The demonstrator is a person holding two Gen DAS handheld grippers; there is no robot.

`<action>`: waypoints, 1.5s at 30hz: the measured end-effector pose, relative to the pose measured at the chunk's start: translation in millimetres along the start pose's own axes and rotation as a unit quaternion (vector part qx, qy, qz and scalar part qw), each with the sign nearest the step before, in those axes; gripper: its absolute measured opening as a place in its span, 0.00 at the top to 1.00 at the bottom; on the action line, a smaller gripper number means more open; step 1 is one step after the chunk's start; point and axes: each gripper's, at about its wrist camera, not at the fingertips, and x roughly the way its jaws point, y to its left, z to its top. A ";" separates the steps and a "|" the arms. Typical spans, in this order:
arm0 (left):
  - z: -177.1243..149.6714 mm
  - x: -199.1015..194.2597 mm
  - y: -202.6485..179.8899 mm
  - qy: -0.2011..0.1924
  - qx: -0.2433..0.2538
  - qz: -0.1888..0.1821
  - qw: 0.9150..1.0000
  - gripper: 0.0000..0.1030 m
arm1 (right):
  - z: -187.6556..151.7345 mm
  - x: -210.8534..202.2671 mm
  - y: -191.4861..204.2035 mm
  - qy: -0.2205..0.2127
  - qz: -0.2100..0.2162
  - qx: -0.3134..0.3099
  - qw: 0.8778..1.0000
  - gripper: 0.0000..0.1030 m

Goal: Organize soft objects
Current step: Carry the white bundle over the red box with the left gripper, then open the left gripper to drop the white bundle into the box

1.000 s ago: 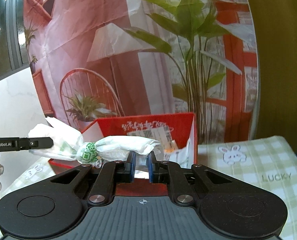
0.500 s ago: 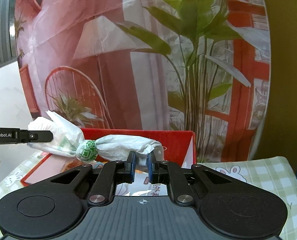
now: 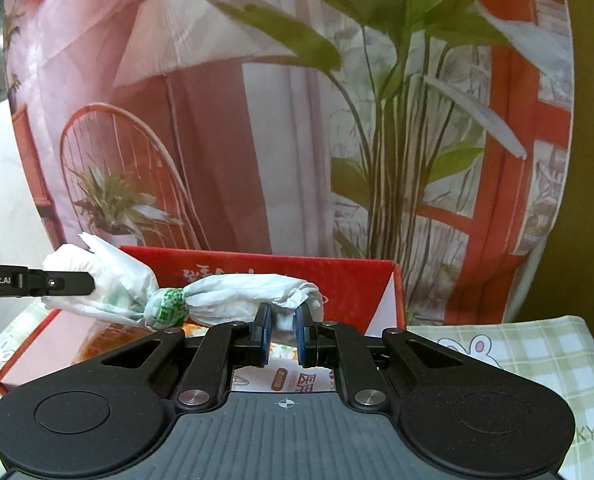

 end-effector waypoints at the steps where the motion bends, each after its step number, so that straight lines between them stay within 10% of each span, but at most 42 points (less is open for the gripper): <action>1: -0.1 1.8 0.8 0.003 0.000 0.001 1.000 0.83 | 0.5 2.9 1.0 0.003 -0.002 -0.002 1.000 0.89; 11: -4.3 10.2 0.7 0.016 0.018 0.007 1.000 0.82 | 2.4 17.1 3.3 0.013 -0.016 -0.020 1.000 0.87; 18: -6.3 -0.6 -10.0 0.007 0.048 0.007 0.999 0.50 | -0.8 10.3 15.0 0.004 -0.027 -0.055 0.998 0.62; 32: -25.2 -43.7 -39.3 -0.009 0.105 0.027 0.994 0.17 | -16.7 -31.0 13.3 -0.007 -0.024 -0.039 0.999 0.32; 45: -61.4 -83.7 -56.8 0.006 0.113 0.042 0.993 0.06 | -43.8 -85.1 10.7 -0.017 -0.011 -0.019 1.000 0.00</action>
